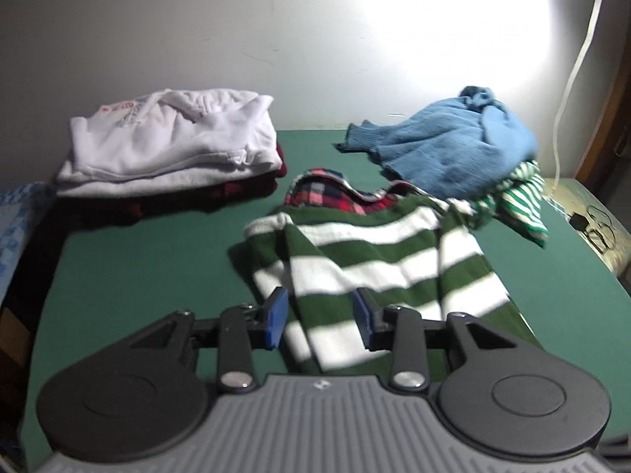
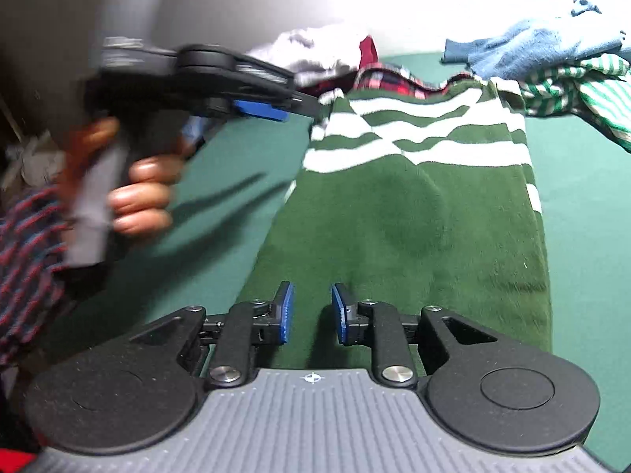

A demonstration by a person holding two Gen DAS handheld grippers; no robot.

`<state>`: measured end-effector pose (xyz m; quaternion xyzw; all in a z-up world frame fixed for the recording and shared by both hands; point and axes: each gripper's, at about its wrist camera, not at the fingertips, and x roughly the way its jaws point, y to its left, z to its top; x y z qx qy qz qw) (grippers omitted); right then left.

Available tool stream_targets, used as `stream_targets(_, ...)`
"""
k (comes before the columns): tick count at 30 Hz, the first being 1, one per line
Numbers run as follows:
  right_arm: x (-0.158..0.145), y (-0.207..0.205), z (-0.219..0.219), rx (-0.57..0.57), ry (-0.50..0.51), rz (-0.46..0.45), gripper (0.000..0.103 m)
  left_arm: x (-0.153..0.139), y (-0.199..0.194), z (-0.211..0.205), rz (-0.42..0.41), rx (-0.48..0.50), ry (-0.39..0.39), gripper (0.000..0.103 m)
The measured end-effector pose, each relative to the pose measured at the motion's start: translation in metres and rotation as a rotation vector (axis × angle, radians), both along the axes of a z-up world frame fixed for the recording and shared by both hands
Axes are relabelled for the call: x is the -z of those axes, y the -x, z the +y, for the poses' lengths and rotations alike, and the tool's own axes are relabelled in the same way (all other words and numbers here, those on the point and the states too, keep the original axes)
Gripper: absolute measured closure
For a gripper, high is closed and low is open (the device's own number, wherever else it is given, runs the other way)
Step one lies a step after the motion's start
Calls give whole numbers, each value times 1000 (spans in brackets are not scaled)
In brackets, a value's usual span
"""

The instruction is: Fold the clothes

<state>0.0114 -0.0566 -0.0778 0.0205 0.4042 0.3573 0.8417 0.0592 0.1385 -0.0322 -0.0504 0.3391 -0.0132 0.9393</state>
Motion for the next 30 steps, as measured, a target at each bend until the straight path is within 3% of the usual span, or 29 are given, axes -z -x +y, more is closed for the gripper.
stream_targets(6,4,10,-4,8,22,25,83,21,59,-33,47,79,-88,66)
stream_targets(9,-1,24,-4,-32,54,-48,82,34,65,-42,75,91,-118,71)
stream_targets(12,-6,50,-9,-142,90,-128,82,38,71,-48,82,117,-111,70)
stream_targets(15,-5,77,-16,-247,100,-129,82,43,79,-58,79,134,-177,70)
stream_targets(19,4,99,-21,-293,114,-90,82,46,90,-61,81,136,-219,69)
stream_targets(25,8,113,-22,-315,106,-100,81,46,117,-69,90,139,-287,68)
stream_targets(30,-2,119,-32,-427,80,-106,81,43,156,-81,123,155,-343,64)
